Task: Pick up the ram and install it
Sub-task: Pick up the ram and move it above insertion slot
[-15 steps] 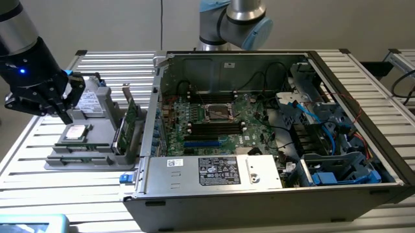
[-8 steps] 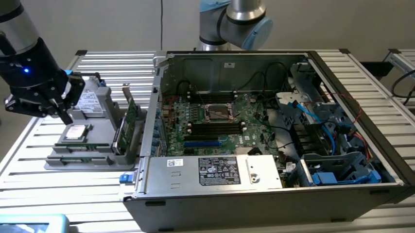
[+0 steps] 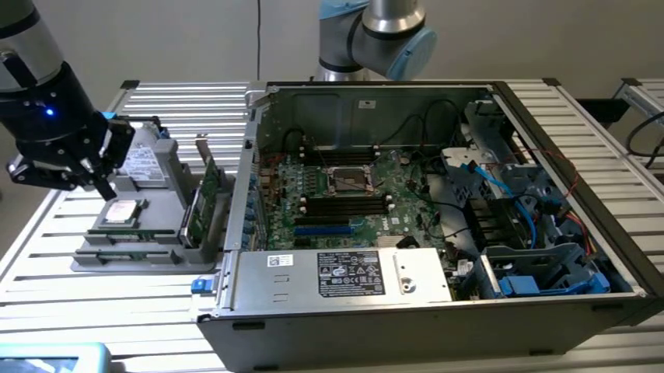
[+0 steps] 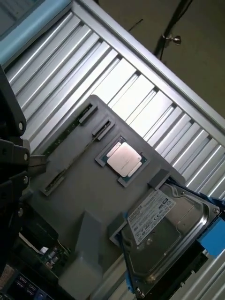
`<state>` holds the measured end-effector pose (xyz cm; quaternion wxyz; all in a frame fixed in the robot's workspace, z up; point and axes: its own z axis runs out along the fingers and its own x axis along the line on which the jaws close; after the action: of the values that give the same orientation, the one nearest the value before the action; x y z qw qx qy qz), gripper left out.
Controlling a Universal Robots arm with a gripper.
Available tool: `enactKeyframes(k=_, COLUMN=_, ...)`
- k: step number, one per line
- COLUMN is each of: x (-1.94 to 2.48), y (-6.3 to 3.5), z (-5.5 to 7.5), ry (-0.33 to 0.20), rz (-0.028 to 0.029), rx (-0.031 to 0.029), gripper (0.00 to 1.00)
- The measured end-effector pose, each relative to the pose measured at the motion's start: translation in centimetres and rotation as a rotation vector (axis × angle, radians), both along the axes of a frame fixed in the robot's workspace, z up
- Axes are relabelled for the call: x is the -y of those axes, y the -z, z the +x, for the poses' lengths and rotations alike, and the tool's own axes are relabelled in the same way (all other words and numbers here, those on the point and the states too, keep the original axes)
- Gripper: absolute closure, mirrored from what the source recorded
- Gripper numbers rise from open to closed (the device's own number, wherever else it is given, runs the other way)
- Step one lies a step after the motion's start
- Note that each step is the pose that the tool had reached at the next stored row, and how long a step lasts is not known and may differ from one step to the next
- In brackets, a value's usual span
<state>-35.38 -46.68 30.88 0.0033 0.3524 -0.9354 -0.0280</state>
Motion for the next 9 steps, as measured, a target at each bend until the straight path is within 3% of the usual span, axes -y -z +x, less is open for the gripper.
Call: enactKeyframes(k=9, x=0.0, y=0.25, z=-0.02, ry=-0.164, rz=0.0, rx=0.0, gripper=0.89)
